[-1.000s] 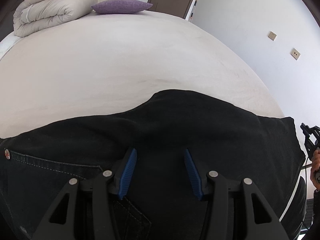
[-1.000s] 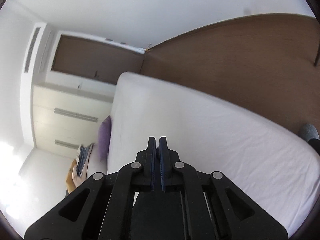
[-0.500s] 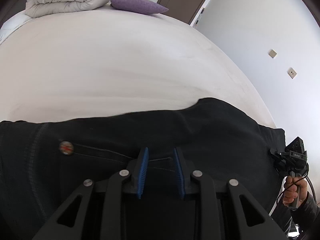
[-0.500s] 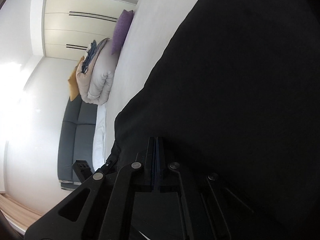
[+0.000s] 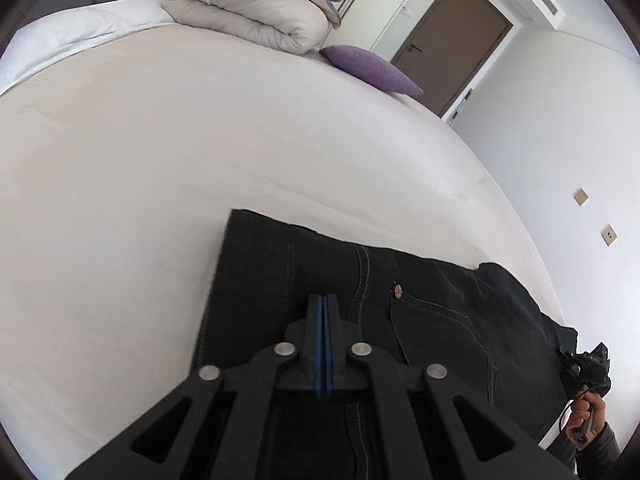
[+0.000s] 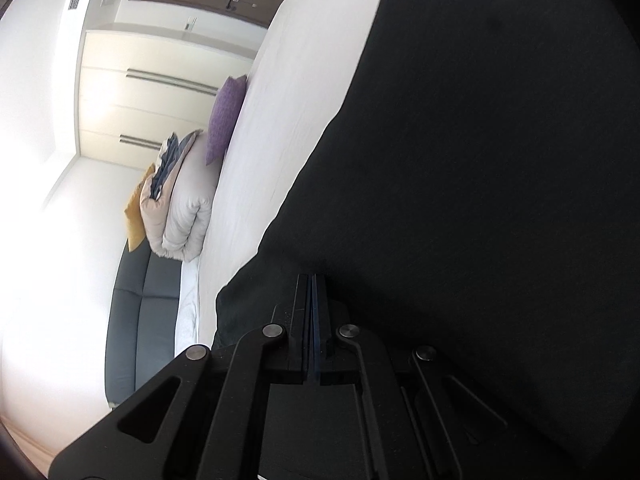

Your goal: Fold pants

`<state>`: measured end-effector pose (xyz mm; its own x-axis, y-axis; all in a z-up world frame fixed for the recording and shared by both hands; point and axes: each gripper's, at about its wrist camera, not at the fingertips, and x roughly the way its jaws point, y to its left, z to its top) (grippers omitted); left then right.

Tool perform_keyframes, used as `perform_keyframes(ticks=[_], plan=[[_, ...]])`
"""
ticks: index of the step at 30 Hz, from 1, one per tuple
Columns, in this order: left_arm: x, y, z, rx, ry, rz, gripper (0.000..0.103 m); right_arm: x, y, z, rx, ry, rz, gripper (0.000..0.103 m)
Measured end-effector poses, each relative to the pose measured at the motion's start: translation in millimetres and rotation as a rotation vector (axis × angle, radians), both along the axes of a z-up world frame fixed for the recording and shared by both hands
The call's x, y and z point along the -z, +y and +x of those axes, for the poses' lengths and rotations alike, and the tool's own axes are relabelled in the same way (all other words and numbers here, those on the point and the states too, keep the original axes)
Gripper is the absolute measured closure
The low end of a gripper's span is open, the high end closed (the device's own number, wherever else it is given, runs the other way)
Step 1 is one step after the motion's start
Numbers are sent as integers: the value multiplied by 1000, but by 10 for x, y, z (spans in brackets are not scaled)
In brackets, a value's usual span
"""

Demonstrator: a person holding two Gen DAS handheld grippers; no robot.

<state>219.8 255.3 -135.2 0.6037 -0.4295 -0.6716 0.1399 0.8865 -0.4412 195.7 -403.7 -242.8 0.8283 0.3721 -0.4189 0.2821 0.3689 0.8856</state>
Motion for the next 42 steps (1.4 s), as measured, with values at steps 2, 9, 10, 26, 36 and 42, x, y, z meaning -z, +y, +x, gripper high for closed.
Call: perform_keyframes(ticks=[2, 9, 10, 26, 36, 42], plan=[[-139, -89, -119, -2, -32, -100, 103, -56, 59, 19, 8, 11, -11, 103], [-264, -1629, -174, 342, 6, -305, 103, -303, 1198, 617, -270, -99, 32, 103], [-161, -1839, -177, 382, 43, -304, 103, -272, 1353, 696, -303, -89, 36, 103], [451, -977, -331, 156, 159, -301, 99, 103, -298, 129, 100, -18, -10, 103], [119, -803, -616, 81, 81, -262, 101, -235, -1188, -762, 435, 4, -85, 100], [-109, -1675, -478, 256, 48, -335, 83, -587, -856, -301, 262, -108, -51, 99]])
